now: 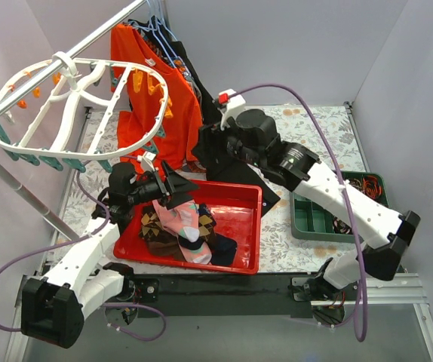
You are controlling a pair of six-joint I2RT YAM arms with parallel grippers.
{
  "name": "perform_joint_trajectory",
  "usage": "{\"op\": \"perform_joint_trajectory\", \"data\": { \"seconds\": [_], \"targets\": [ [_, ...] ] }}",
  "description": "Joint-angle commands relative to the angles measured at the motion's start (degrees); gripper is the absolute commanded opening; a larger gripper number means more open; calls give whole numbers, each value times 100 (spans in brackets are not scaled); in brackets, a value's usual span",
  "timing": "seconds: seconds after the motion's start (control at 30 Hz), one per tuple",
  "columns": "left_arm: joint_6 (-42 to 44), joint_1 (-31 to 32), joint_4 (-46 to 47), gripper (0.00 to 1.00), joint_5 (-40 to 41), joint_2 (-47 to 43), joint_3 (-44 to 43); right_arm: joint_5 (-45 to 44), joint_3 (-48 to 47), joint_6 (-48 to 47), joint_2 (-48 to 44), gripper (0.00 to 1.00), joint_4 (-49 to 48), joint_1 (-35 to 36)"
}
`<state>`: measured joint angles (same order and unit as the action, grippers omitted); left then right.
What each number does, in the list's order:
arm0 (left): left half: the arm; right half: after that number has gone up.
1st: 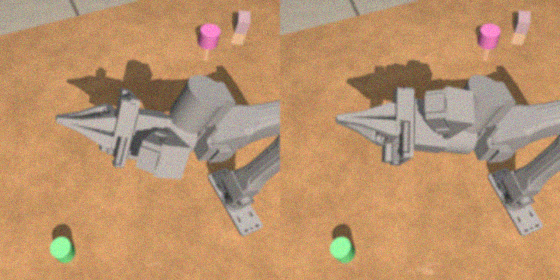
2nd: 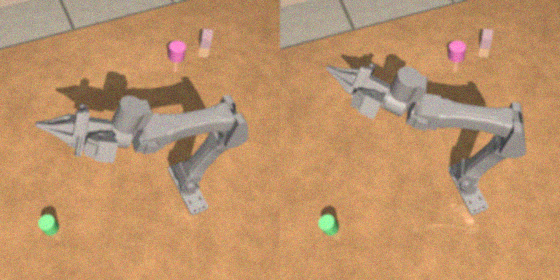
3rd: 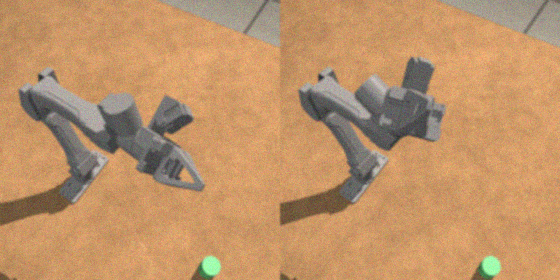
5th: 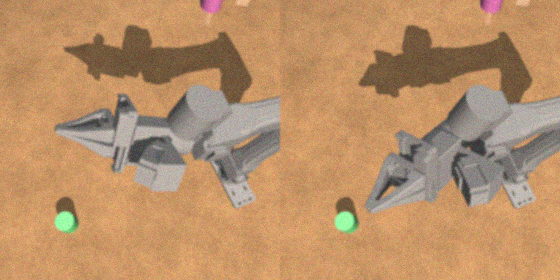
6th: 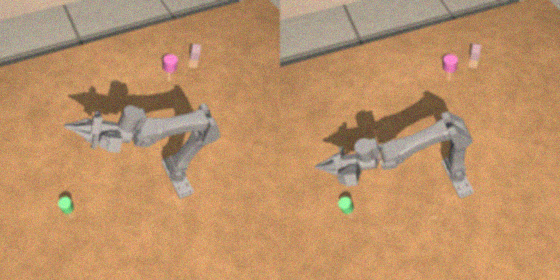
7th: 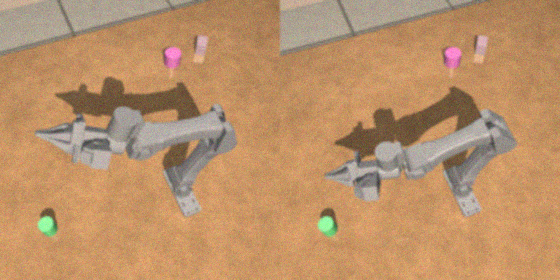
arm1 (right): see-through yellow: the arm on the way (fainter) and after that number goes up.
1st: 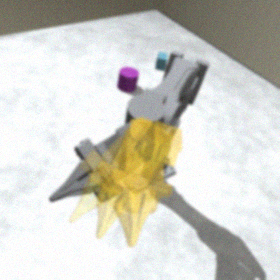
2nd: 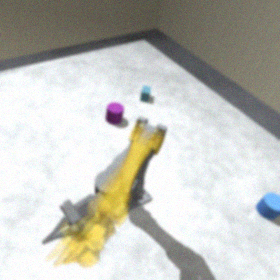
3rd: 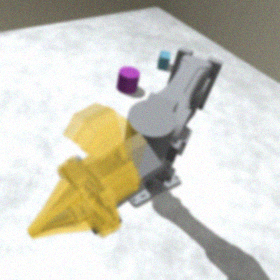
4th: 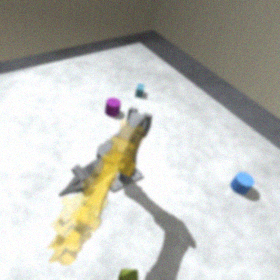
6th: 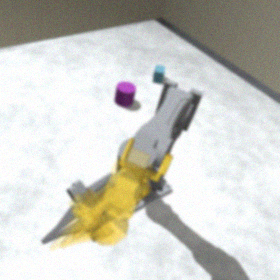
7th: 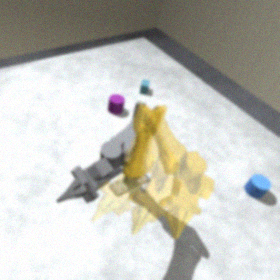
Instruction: Remove the socks clipped to the hanger
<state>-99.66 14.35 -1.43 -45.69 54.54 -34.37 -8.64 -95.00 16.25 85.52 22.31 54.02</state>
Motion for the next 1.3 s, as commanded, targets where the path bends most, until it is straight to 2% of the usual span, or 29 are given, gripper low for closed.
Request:
{"op": "perform_joint_trajectory", "data": {
  "seconds": [0.0,0.13,0.3,0.47,0.63,0.77,1.03,1.27],
  "targets": [
    [-212,567,609,75,41,-102,-44,-471,979,194,-771,90,81,-5],
    [-501,981,951,75,341,-453,325,-349,1947,500,-1396,90,81,-5],
    [-704,1465,1005,75,772,-1487,1054,12,3117,976,-2275,91,-182,3],
    [-827,1536,1005,75,957,-2728,1748,257,4512,1599,-3231,95,-849,12],
    [-590,1571,952,76,1255,-4211,2013,328,5675,1961,-3910,98,-1772,30],
    [-563,1571,899,76,1370,-4767,2224,241,6361,2154,-4331,98,-2054,38],
    [-616,1571,750,76,1616,-5199,2549,-93,7889,2593,-5413,98,-2670,38],
    [-590,1571,635,76,1634,-5191,2532,-279,8603,2840,-6230,98,-2916,47]
  ]
}}
